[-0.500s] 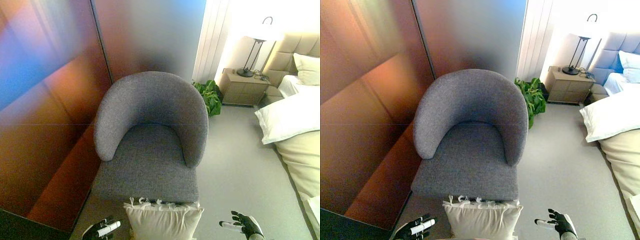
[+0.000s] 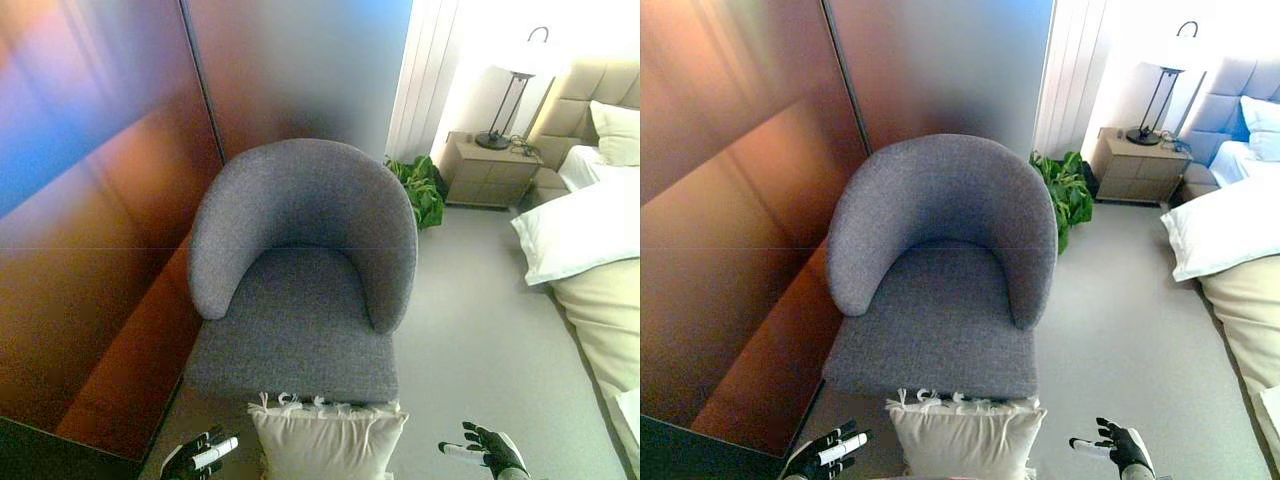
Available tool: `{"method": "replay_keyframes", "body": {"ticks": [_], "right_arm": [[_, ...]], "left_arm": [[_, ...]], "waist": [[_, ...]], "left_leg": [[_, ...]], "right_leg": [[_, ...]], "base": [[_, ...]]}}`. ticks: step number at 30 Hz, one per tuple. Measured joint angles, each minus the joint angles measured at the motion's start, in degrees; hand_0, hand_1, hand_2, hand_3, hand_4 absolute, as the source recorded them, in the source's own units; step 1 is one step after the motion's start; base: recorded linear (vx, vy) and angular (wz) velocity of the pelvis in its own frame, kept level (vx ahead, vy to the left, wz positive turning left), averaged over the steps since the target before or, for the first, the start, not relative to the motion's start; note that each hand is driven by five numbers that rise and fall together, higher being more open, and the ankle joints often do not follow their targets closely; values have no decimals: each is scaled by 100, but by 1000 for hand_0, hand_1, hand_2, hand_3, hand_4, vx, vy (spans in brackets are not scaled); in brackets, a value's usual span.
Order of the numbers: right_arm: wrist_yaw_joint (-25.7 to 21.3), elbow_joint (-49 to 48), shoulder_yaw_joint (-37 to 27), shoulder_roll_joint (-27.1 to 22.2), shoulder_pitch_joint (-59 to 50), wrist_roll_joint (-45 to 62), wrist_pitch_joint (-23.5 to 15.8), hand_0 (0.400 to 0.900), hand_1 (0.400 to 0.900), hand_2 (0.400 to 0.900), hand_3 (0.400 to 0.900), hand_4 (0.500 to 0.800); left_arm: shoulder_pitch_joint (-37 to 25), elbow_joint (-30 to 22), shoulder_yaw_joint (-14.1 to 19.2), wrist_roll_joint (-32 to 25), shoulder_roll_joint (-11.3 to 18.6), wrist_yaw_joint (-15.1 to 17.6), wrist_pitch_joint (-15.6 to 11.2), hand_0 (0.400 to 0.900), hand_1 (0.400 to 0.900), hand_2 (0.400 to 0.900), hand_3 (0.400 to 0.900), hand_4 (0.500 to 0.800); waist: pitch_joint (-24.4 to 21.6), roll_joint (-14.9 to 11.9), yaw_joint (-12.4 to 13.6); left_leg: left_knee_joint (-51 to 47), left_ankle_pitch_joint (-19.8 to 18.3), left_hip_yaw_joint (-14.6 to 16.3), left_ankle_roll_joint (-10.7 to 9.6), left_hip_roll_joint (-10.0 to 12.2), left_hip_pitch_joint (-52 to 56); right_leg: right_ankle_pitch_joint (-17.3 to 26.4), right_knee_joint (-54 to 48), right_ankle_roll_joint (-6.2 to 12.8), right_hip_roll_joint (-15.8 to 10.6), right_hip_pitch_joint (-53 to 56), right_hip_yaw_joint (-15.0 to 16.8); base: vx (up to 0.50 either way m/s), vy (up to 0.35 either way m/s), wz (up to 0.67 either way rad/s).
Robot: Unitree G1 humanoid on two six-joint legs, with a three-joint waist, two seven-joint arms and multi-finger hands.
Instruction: Pick up the pillow and put it on the sofa.
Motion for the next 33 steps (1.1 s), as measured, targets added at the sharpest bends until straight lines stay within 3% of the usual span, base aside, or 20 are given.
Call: {"method": "replay_keyframes", "body": {"ticks": [9,14,19,23,33], "right_arm": [[-7,-4,-5,-2,2,2,-2,900,900,900,900,800],[-81,-204,14,-49,-76,10,-17,900,900,900,900,800],[-298,-240,39,-251,-817,192,-72,900,900,900,900,800],[-520,-383,208,-370,-1427,429,-204,900,900,900,900,800],[-760,-928,530,-425,-1809,658,-237,900,900,900,900,800]], "left_arm": [[-1,1,-1,336,7,462,-85,900,900,900,900,800],[-81,-12,-155,452,53,759,-78,900,900,900,900,800],[-1001,-198,-372,368,232,838,-79,900,900,900,900,800],[-1896,-213,-463,221,440,943,-23,900,900,900,900,800],[-3110,-187,-775,-13,850,1047,248,900,900,900,900,800]], "waist": [[56,73,-14],[159,180,-159],[1049,337,-309],[1803,273,-359],[2327,-110,-631]], "left_leg": [[1,-1,-6,1,-2,-9],[167,14,12,-11,-17,-308],[942,29,8,16,23,-1428],[1357,16,53,69,53,-2161],[2170,-40,65,109,33,-3495]], "right_leg": [[-1,0,1,0,-2,-7],[-8,122,-7,18,-367,46],[0,735,-117,7,-1381,260],[-101,1452,-179,-37,-2304,463],[-249,2474,-239,-87,-3809,826]], "base": [[34,-4,0],[-116,8,-8],[-301,19,-9],[-177,45,-7],[-134,25,-7]]}}
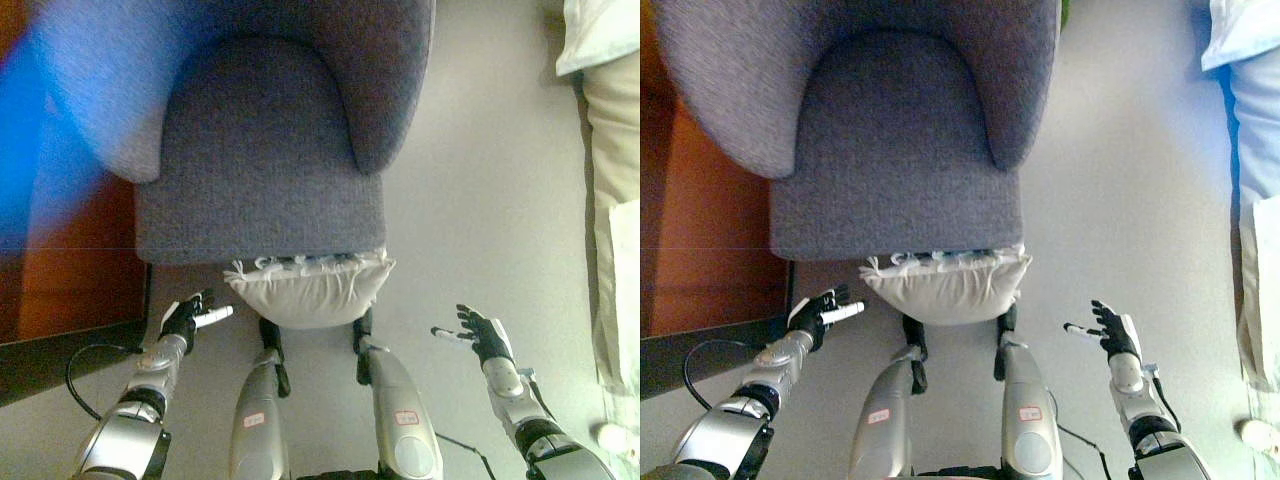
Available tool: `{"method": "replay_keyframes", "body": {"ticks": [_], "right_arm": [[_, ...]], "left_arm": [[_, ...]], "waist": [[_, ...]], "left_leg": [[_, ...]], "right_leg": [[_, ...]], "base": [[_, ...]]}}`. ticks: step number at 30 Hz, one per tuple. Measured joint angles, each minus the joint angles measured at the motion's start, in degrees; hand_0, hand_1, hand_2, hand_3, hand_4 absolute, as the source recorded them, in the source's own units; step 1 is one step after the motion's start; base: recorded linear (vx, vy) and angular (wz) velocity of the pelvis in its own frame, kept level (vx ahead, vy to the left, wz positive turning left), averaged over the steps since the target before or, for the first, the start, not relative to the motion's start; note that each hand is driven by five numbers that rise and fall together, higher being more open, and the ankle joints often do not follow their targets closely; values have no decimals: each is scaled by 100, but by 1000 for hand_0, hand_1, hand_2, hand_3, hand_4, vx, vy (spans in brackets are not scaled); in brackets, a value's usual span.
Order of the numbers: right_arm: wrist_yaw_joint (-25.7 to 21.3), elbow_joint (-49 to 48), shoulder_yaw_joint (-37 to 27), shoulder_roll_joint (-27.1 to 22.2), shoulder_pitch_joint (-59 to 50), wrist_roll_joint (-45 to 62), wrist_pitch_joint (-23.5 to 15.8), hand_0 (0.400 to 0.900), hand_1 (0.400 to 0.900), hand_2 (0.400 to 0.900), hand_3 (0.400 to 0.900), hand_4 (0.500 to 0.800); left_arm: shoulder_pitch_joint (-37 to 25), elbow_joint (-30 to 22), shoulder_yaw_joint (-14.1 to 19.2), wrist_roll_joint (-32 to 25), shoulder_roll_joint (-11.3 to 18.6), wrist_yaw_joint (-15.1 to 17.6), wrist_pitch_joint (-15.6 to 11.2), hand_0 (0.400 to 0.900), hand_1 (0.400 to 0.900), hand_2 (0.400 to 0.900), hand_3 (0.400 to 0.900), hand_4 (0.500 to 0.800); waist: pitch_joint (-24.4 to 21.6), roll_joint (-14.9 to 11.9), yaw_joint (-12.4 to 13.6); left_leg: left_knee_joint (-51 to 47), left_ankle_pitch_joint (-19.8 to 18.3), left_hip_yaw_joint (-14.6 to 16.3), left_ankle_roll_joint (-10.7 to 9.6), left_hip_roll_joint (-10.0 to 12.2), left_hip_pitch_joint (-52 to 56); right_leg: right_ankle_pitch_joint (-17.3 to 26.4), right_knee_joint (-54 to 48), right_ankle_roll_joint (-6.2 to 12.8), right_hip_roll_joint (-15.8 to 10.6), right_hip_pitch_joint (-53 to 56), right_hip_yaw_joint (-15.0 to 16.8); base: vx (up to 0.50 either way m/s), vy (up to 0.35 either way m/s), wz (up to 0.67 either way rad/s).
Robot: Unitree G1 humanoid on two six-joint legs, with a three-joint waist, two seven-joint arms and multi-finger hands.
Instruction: Pick up the pillow and put it on the sofa.
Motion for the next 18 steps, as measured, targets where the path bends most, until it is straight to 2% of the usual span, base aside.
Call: {"method": "replay_keyframes", "body": {"ticks": [5,11,12,18], "right_arm": [[-169,-493,125,-90,-62,19,18,900,900,900,900,800],[-341,-957,239,-152,-95,43,133,900,900,900,900,800],[-381,-1069,281,-153,-119,89,145,900,900,900,900,800],[-448,-1236,340,-152,-28,238,173,900,900,900,900,800]], "left_arm": [[-284,-11,-115,-118,0,118,67,900,900,900,900,800],[-607,35,-119,-248,94,227,163,900,900,900,900,800],[-669,41,-122,-390,195,266,215,900,900,900,900,800],[-856,43,-122,-990,252,260,307,900,900,900,900,800]], "waist": [[26,-60,-5],[41,-164,-89],[50,-255,-166],[48,-393,-287]], "left_leg": [[514,-211,-31,-1,4,-446],[1028,-349,-228,-3,2,-1126],[1222,-374,-247,11,2,-1341],[1560,-505,-439,1,3,-1716]], "right_leg": [[-172,513,-31,-21,-513,158],[-186,858,-36,52,-1102,270],[-186,968,-36,53,-1300,294],[-186,1123,-32,154,-1566,360]], "base": [[-74,-1,-10],[-24,-17,-6],[-18,-33,-5],[-4,-75,-1]]}}
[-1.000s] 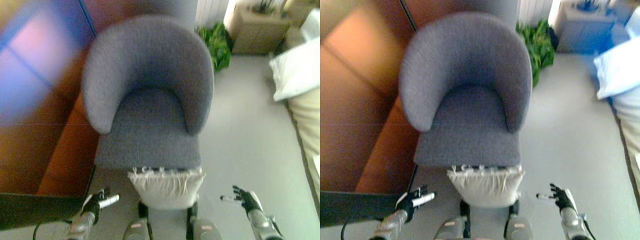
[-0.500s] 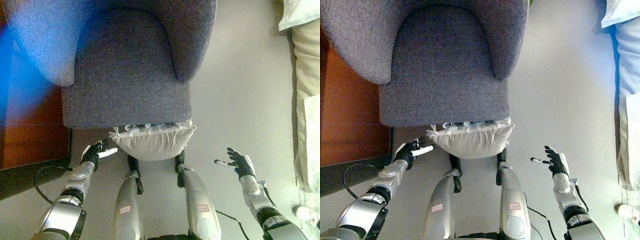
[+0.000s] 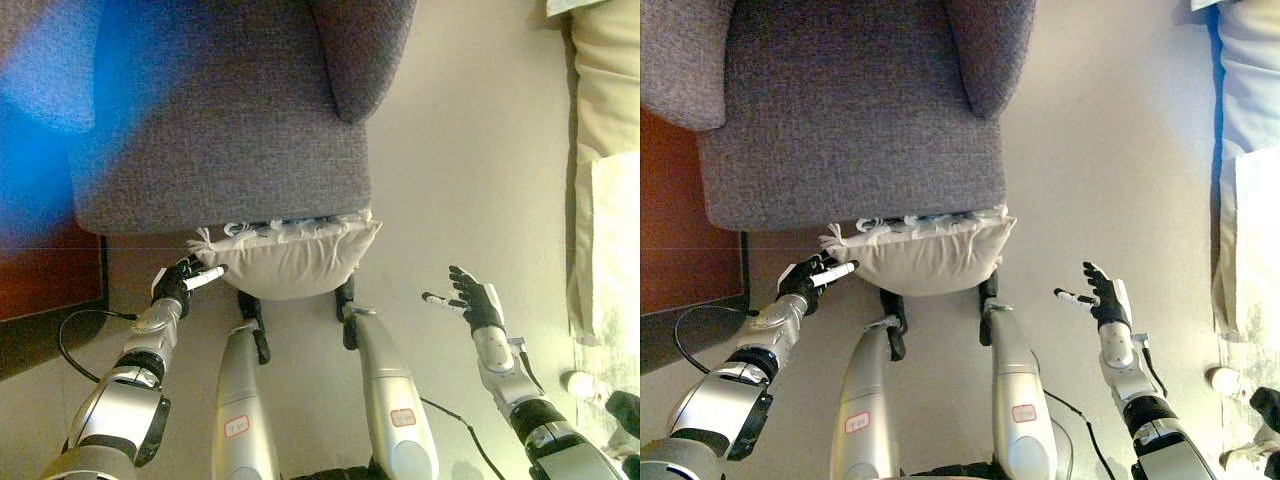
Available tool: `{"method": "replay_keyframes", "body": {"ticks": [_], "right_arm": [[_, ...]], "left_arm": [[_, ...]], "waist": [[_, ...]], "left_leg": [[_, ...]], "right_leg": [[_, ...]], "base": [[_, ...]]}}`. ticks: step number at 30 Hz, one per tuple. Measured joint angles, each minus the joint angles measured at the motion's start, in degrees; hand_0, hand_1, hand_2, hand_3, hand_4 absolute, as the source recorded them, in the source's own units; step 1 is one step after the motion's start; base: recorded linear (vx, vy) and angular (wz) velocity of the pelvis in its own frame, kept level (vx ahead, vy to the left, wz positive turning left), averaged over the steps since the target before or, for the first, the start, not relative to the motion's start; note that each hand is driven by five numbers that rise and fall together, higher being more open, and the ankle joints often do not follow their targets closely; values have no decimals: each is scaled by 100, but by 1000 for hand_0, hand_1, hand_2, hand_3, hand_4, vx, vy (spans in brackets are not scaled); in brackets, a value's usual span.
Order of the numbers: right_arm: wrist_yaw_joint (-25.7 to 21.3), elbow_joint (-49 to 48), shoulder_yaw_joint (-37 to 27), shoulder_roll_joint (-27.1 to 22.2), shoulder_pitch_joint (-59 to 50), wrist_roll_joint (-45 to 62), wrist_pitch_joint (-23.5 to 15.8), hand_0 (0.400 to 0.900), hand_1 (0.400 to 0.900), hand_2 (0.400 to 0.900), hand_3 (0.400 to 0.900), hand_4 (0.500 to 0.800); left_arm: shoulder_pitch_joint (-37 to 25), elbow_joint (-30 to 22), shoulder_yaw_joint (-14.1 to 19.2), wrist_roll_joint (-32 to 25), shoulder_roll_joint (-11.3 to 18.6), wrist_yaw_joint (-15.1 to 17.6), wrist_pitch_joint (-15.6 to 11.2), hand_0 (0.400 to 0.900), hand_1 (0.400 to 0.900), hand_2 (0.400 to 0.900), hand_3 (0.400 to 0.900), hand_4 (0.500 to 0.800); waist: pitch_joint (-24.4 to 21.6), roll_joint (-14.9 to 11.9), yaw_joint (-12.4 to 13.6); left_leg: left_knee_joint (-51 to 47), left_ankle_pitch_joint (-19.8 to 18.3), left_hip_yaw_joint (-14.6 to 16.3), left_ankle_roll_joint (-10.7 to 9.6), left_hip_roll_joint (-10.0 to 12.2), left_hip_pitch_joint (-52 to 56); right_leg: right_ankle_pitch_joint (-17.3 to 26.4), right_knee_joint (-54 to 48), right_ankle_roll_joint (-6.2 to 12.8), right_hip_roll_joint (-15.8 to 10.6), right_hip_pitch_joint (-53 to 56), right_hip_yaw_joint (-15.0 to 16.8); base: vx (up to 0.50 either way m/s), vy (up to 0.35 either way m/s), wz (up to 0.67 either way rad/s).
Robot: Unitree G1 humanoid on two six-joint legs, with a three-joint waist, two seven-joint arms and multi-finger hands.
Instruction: Pick up the pillow and put it on the sofa.
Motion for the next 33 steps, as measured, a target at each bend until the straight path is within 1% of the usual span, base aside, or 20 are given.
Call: {"method": "replay_keyframes", "body": {"ticks": [4,7,10,12,14,15,16,17,18,21,24,26,28,33], "right_arm": [[-79,-107,37,0,44,4,-3,900,900,900,900,800],[-81,-106,50,1,76,3,-4,900,900,900,900,800],[-82,-161,60,13,170,3,-39,900,900,900,900,800],[-88,-252,107,17,239,5,-51,900,900,900,900,800],[-88,-380,130,21,333,5,-71,900,900,900,900,800],[-89,-382,144,22,344,5,-71,900,900,900,900,800],[-90,-384,146,22,370,6,-69,900,900,900,900,800],[-90,-388,146,22,393,6,-69,900,900,900,900,800],[-90,-391,150,22,417,6,-65,900,900,900,900,800],[-91,-391,154,25,487,12,-65,900,900,900,900,800],[-91,-405,154,26,504,13,-67,900,900,900,900,800],[-91,-444,154,26,529,12,-69,900,900,900,900,800],[-91,-490,154,57,565,13,-95,900,900,900,900,800],[-91,-493,160,130,569,13,-106,900,900,900,900,800]], "left_arm": [[-152,-2,0,-257,31,-175,18,900,900,900,900,800],[-282,-5,-6,-361,33,-291,25,900,900,900,900,800],[-319,-28,-143,-531,63,-382,40,900,900,900,900,800],[-298,-68,-173,-625,101,-428,84,900,900,900,900,800],[-299,-139,-194,-666,131,-429,93,900,900,900,900,800],[-299,-165,-197,-699,139,-429,96,751,751,751,751,711],[-299,-216,-207,-698,139,-429,113,569,569,569,569,601],[-300,-240,-208,-698,139,-429,117,473,473,473,473,544],[-303,-247,-209,-695,144,-427,125,400,400,400,400,500],[-299,-245,-233,-672,183,-410,164,400,400,400,400,500],[-299,-240,-366,-500,243,-408,212,400,400,400,400,500],[-298,-239,-390,-441,239,-408,221,400,400,400,400,500],[-288,-237,-511,-317,201,-413,265,400,400,400,400,500],[-213,-237,-519,-229,144,-425,279,400,400,400,400,500]], "waist": [[1,-92,-22],[2,-146,-29],[0,-183,-17],[-2,-224,-8],[0,-289,-9],[-2,-306,-10],[-2,-336,-15],[-2,-356,-19],[-2,-381,-22],[-2,-440,-20],[-7,-490,-25],[-11,-496,-26],[-13,-500,-35],[-13,-501,-81]], "left_leg": [[263,-105,-133,-42,2,-231],[429,-158,-211,-62,7,-342],[499,-162,-340,-85,9,-408],[527,-178,-443,-123,9,-437],[516,-178,-478,-128,7,-443],[513,-178,-484,-128,6,-444],[516,-179,-494,-129,6,-444],[514,-180,-496,-131,6,-444],[519,-186,-497,-140,6,-443],[530,-204,-530,-143,4,-442],[576,-232,-537,-112,6,-435],[589,-240,-540,-106,6,-432],[596,-246,-543,-100,6,-384],[535,-259,-537,-120,6,-212]], "right_leg": [[-10,164,-5,86,-200,54],[-67,336,-24,98,-297,28],[-82,402,-12,142,-320,-10],[-107,395,-43,191,-320,-43],[-107,379,-47,200,-320,-64],[-107,373,-46,201,-318,-66],[-107,362,-46,208,-310,-67],[-106,348,-45,211,-301,-67],[-106,346,-45,211,-295,-66],[-93,308,-25,222,-253,-80],[-96,304,-25,226,-215,-84],[-96,298,-23,226,-198,-87],[-97,291,-21,226,-137,-88],[-108,248,-37,228,16,-83]], "base": [[15,-53,0],[111,-100,1],[-91,-120,5],[3,-97,2],[15,-67,1],[23,-60,-1],[32,-87,-1],[25,-80,-1],[26,-71,-1],[19,-49,-2],[26,-42,1],[0,0,0],[25,-40,3],[0,0,0]]}}
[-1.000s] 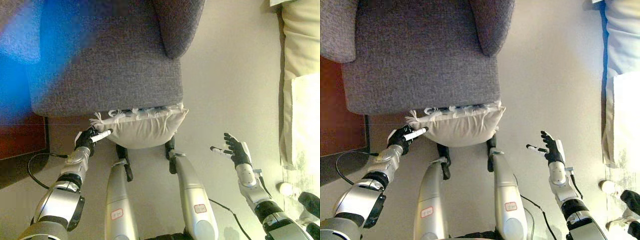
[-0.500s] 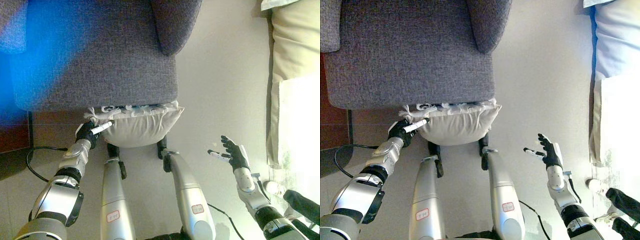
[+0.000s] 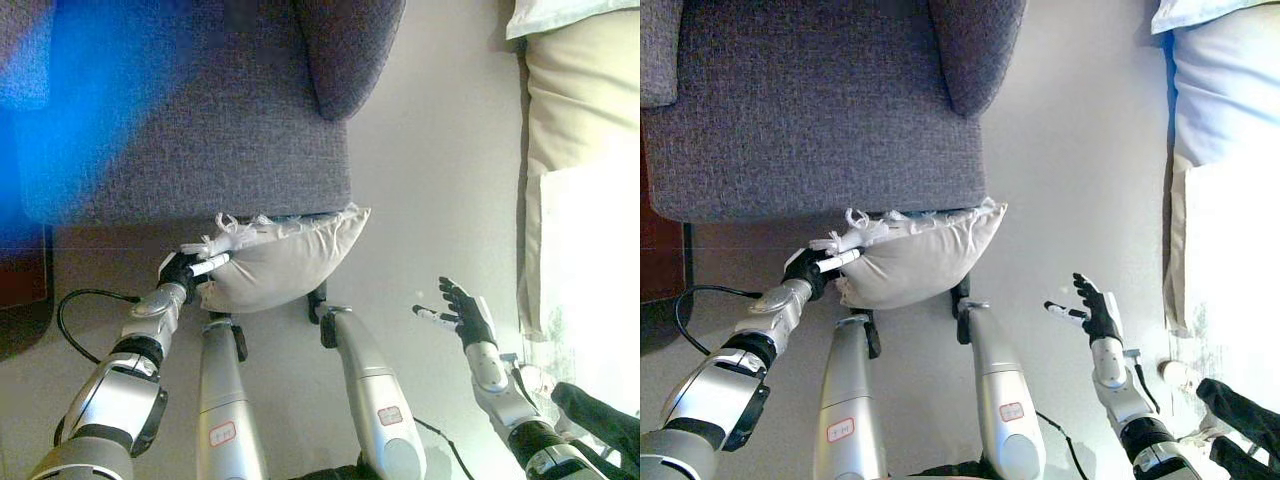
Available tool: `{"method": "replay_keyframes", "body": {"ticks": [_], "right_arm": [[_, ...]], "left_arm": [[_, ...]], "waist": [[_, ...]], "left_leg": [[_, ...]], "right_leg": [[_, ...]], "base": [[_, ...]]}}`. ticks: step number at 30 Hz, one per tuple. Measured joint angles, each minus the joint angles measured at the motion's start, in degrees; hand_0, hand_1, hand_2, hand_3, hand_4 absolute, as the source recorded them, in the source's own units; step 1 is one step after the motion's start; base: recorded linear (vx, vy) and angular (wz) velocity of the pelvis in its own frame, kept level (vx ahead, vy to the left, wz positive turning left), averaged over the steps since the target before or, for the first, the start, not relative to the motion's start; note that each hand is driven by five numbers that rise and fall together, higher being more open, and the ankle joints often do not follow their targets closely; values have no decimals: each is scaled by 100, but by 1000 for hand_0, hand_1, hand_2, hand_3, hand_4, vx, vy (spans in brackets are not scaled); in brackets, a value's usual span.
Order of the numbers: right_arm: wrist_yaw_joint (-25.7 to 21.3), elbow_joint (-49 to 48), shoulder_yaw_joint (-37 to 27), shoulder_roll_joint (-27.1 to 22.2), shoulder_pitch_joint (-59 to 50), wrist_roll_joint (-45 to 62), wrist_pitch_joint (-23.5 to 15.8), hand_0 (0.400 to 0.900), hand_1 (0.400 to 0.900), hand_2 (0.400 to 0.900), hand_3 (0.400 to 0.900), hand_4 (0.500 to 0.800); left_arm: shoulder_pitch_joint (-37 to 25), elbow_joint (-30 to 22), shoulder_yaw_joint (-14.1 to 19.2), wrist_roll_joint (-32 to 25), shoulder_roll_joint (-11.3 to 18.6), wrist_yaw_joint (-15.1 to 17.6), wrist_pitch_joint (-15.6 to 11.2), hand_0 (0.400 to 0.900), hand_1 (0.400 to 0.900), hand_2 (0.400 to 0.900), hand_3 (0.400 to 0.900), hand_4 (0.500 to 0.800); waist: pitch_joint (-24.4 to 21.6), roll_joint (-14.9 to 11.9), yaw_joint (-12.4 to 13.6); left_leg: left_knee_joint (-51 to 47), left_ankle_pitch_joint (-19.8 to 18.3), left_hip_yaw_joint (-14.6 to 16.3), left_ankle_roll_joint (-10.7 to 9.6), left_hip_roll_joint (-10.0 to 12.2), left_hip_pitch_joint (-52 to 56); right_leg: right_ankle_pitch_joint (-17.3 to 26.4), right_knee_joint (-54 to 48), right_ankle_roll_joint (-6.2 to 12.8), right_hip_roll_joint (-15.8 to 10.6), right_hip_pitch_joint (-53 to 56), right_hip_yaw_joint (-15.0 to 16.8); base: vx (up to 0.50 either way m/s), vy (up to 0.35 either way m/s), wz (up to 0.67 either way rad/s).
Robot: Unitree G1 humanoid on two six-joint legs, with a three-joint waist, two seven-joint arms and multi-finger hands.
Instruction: Pick up the pillow and put it on the sofa.
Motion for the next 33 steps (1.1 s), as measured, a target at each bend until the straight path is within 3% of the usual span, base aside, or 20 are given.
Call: {"method": "replay_keyframes", "body": {"ticks": [9,16,19,23,25,29,33], "right_arm": [[-32,6,0,14,35,-1,4,900,900,900,900,800],[-48,317,-1,222,94,-9,-17,900,900,900,900,800],[-28,645,-47,338,136,-21,-116,900,900,900,900,800],[57,1003,-134,449,177,-253,-119,900,900,900,900,800],[87,1139,-200,448,178,-426,-128,900,900,900,900,800],[249,1476,-587,293,296,-705,-115,900,900,900,900,800],[504,1545,-822,-148,575,-942,46,900,900,900,900,800]], "left_arm": [[137,1,0,5,-30,2,4,400,400,400,400,500],[538,0,0,122,-266,-11,15,400,400,400,400,500],[786,-16,4,293,-354,-10,-82,400,400,400,400,500],[1325,-60,130,634,-460,-13,-304,400,400,400,400,500],[1612,-66,221,812,-478,-64,-310,400,400,400,400,500],[2351,-130,468,1141,-668,-232,-467,400,400,400,400,500],[3416,-1060,533,1783,-562,-510,-527,400,400,400,400,500]], "waist": [[0,0,-76],[-7,-9,-26],[-17,-6,75],[-110,62,104],[-264,177,124],[-848,731,298],[-1648,1308,493]], "left_leg": [[-197,15,108,18,2,337],[-730,19,214,-17,0,1319],[-1187,101,408,1,-2,1897],[-1779,203,598,-23,-18,2709],[-2113,281,694,-25,-22,3104],[-2868,395,857,-26,-33,3971],[-3515,506,1010,-14,-40,4701]], "right_leg": [[10,-135,22,7,258,72],[25,-639,39,35,1163,134],[115,-1014,96,3,1625,176],[204,-1438,34,-62,2295,120],[261,-1708,-5,-112,2610,-52],[325,-2311,22,-124,3367,-166],[400,-2967,88,-112,4119,-265]], "base": [[-1,12,-4],[-1,33,-6],[25,80,-9],[39,81,-7],[89,117,-12],[156,102,-11],[104,62,3]]}}
